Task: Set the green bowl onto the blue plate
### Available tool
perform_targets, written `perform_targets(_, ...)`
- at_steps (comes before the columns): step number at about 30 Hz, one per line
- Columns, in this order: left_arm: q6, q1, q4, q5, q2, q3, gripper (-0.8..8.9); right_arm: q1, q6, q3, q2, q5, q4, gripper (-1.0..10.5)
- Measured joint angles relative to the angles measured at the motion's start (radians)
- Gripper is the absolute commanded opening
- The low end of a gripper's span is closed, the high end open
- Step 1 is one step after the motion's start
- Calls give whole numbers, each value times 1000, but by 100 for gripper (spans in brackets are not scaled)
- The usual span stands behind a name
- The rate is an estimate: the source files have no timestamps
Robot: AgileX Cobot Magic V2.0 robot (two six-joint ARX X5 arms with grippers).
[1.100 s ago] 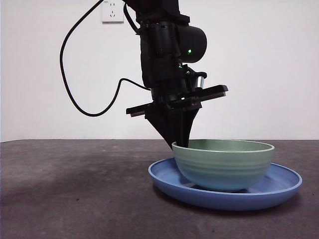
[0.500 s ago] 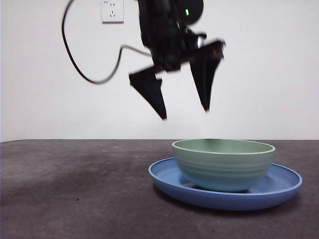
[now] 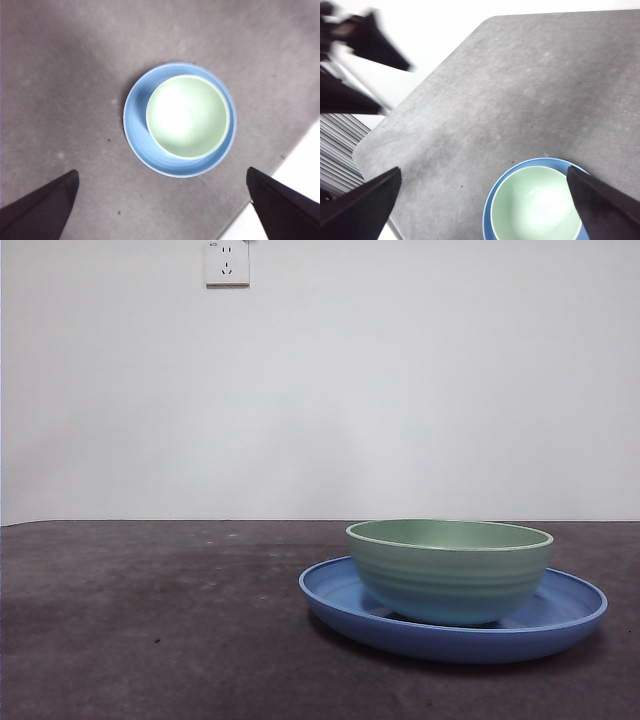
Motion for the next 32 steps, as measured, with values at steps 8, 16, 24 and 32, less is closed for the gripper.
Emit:
perform_targets(8, 5, 0, 280, 0, -403, -420, 598, 0, 0, 0, 0, 0, 0, 632)
perform_targets(16, 6, 0, 534, 0, -749, -865, 598, 0, 0, 0, 0, 0, 0, 632)
perform_targets(24, -90, 0, 664, 0, -1001, -1165, 594, 0, 0, 0, 0, 0, 0, 632)
perform_targets(32, -128, 0, 676, 0, -1064, -1192, 594, 0, 0, 0, 0, 0, -19, 632)
